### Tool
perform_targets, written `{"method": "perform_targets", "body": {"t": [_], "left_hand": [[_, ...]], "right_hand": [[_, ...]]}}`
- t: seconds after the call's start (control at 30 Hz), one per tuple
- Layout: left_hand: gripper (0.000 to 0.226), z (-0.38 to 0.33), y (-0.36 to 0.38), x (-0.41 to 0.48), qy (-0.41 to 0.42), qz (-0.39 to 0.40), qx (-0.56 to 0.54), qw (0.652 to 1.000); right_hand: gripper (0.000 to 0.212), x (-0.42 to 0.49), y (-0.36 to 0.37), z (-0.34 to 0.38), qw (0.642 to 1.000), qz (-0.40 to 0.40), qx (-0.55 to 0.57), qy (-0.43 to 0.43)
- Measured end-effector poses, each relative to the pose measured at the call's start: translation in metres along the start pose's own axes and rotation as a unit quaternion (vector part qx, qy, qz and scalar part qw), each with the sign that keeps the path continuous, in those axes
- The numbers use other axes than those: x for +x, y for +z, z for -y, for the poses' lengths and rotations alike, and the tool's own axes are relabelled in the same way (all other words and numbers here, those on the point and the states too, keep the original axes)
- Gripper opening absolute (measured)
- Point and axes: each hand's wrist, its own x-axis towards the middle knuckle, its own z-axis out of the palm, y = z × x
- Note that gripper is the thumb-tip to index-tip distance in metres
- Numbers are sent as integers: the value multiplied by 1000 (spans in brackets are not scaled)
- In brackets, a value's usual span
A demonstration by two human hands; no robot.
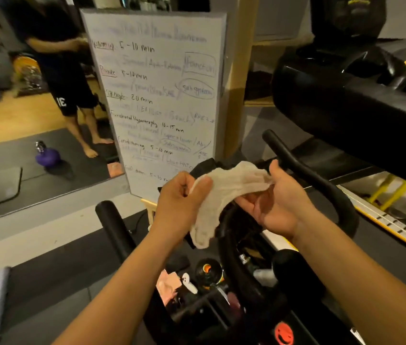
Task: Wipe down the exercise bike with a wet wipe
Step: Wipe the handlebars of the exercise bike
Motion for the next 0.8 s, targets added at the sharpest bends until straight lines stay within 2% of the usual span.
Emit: {"method": "perform_targets", "body": {"t": [0.03,0.1,0.17,0.23,0.3,0.33,0.37,0.4,0.43,0.47,0.5,0.53,0.6,0.67,0.73,0.8], "left_hand": [[36,1,-3,-1,5,3,26,1000],[35,4,-8,-2,12,9,52,999],[32,9,-11,3,17,18,61,998],[32,12,-11,17,21,29,49,998],[29,13,-7,39,38,30,59,997],[26,12,-6,49,50,31,98,993],[26,14,-7,58,63,33,162,984],[33,17,-10,64,74,38,236,968],[43,21,-16,68,77,36,307,948],[48,26,-23,70,77,25,357,931],[47,30,-30,71,74,10,390,918],[44,37,-34,72,57,3,417,907],[43,51,-38,71,-6,30,429,903],[40,64,-37,68,-41,50,378,923],[35,71,-37,67,-28,46,347,936],[32,75,-36,69,-6,37,354,935]], "right_hand": [[60,1,2,-1,999,37,-19,19],[46,4,6,-6,992,74,-98,34],[30,17,8,-4,981,36,-193,1],[19,36,12,6,962,-26,-263,-71],[16,60,14,19,931,-70,-326,-148],[24,71,13,24,895,-84,-403,-172],[37,80,10,26,833,-99,-513,-180],[52,85,6,26,753,-129,-619,-184],[63,89,3,23,684,-156,-681,-210],[68,88,5,16,647,-157,-703,-249],[71,88,9,6,642,-128,-705,-272],[72,88,15,-6,652,-83,-705,-265],[75,94,26,-30,659,-16,-723,-208],[72,105,32,-40,654,-18,-729,-200],[75,111,36,-40,653,-38,-733,-189],[84,115,37,-44,629,-68,-746,-208]]}}
